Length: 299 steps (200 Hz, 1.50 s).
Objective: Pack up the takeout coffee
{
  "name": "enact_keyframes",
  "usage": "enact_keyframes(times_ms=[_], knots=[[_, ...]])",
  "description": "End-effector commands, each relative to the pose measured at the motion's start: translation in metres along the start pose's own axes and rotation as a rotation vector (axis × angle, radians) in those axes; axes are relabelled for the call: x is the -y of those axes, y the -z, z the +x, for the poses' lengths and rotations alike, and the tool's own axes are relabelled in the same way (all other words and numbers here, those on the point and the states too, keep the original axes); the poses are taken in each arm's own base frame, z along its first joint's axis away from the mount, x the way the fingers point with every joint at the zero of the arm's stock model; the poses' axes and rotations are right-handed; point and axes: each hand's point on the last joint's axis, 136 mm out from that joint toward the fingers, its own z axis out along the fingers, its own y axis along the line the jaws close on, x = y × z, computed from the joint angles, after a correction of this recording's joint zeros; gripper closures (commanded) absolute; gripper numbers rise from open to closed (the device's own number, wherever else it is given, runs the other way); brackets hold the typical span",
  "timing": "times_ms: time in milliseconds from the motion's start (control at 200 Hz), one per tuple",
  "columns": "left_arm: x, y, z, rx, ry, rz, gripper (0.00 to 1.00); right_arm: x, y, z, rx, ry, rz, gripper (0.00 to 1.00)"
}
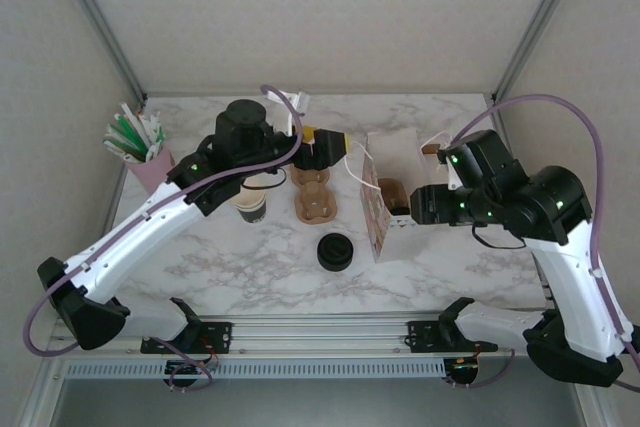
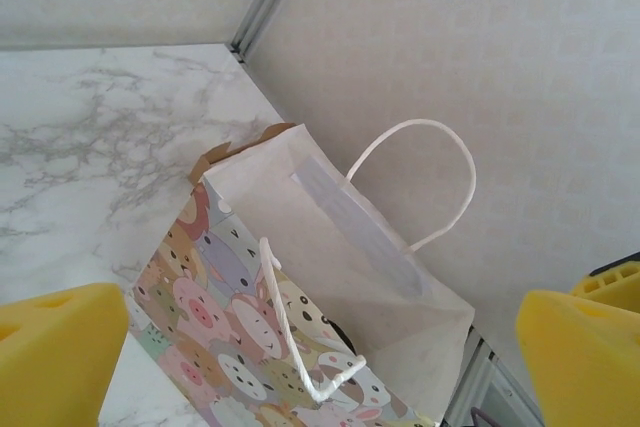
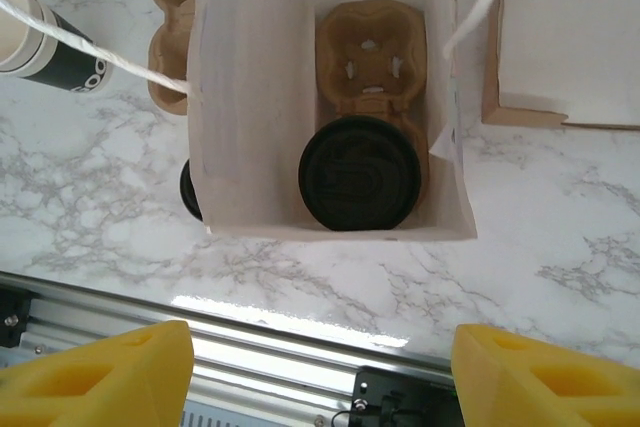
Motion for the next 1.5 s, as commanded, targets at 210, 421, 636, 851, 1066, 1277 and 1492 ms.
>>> enact_keyframes(times_ms=[210, 421, 636, 851, 1066, 1277, 1492], knots=[[-0.006, 0.012, 0.003, 0.024, 0.025, -0.043, 0.00, 0.002, -0.001, 0.012, -0.018, -0.010, -0.007, 0.31], [-0.008, 0.012, 0.005, 0.022, 0.034, -0.047, 0.00, 0.001, -0.004, 0.014, -0.023, -0.005, -0.018, 0.31], [-0.006, 0.012, 0.006, 0.023, 0.036, -0.044, 0.00, 0.001, -0.002, 0.016, -0.010, -0.005, -0.031, 0.30], [-0.004, 0.017, 0.005, 0.037, 0.033, -0.038, 0.00, 0.001, 0.005, 0.017, 0.015, -0.011, -0.053, 0.30], [-0.006, 0.020, 0.005, 0.048, 0.037, -0.045, 0.00, 0.003, 0.005, 0.020, 0.022, -0.014, -0.056, 0.29], [-0.006, 0.027, 0.002, 0.065, 0.032, -0.053, 0.00, 0.003, 0.008, 0.022, 0.032, -0.020, -0.068, 0.29], [-0.004, 0.045, -0.002, 0.111, 0.029, -0.058, 0.00, 0.001, 0.020, 0.024, 0.086, -0.026, -0.127, 0.27]])
